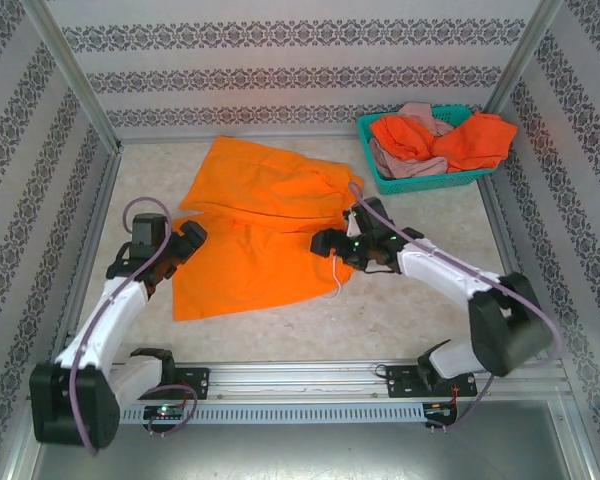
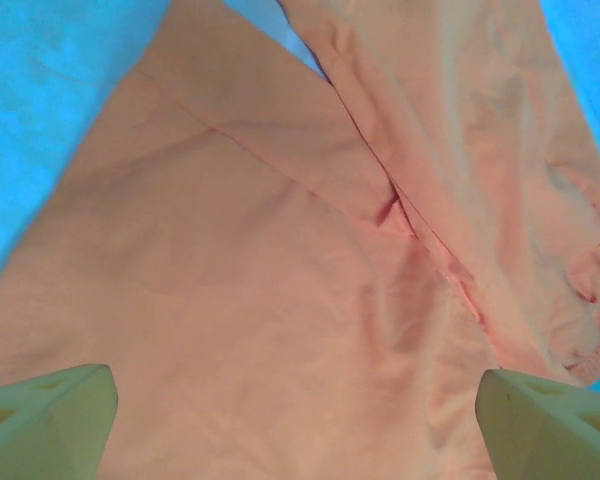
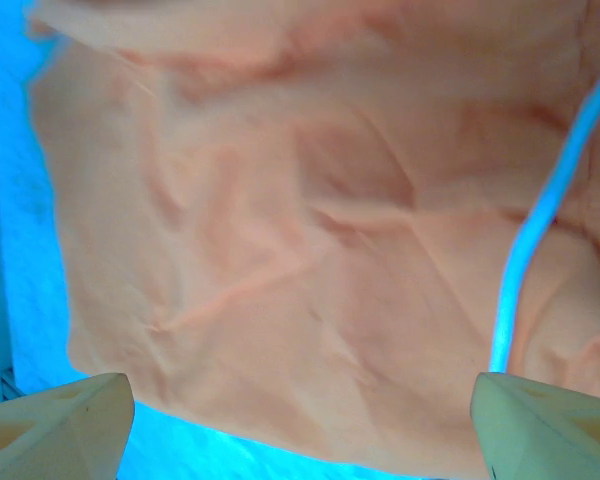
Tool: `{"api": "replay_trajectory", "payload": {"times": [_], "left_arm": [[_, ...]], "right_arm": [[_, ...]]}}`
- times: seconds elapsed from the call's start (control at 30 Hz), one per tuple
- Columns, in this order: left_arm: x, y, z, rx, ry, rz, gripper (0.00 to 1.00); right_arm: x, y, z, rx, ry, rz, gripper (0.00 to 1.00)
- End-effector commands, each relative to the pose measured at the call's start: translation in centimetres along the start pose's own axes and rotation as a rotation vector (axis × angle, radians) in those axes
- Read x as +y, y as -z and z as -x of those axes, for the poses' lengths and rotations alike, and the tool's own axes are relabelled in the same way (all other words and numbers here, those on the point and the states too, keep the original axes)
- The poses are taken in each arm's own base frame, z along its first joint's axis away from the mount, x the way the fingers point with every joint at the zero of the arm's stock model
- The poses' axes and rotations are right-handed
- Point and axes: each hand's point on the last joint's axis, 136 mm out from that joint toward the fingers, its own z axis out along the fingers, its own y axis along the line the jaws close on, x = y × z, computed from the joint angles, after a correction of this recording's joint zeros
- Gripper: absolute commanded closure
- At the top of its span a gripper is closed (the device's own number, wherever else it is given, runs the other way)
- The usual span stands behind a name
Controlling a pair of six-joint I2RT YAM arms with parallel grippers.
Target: Fold and stack the shorts
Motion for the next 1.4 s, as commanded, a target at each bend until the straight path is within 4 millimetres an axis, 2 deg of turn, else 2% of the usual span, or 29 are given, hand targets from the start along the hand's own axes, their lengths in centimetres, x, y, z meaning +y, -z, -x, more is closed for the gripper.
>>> {"api": "replay_trajectory", "payload": {"times": [0.0, 0.07, 0.2, 0.37, 0.57, 0.77, 1.37], "left_arm": [[5.1, 2.8, -2.8, 0.055, 0.1, 0.202, 0.1], [6.6, 4.3, -3.9, 0.063, 0.164, 0.254, 0.13], [9.3, 5.9, -6.2, 0.11, 0.261, 0.361, 0.21], [11.9, 6.0, -8.2, 0.172, 0.281, 0.492, 0.31], [13.1, 4.5, -9.1, 0.223, 0.284, 0.558, 0.44], [13.4, 2.9, -9.0, 0.23, 0.266, 0.575, 0.55], [14.6, 0.6, -10.3, 0.313, 0.262, 0.639, 0.55]], "right_arm": [[1.0, 3.3, 3.0, -0.138, 0.106, -0.025, 0.12], [1.0, 4.6, 3.8, -0.183, 0.141, -0.014, 0.12], [0.5, 6.3, 4.5, -0.243, 0.234, -0.032, 0.11], [-0.3, 7.3, 4.7, -0.282, 0.291, -0.037, 0.12], [-1.5, 7.3, 4.5, -0.274, 0.281, -0.047, 0.12], [-2.1, 7.0, 4.2, -0.261, 0.268, -0.044, 0.12], [-3.0, 6.5, 4.1, -0.243, 0.244, -0.06, 0.12]]}}
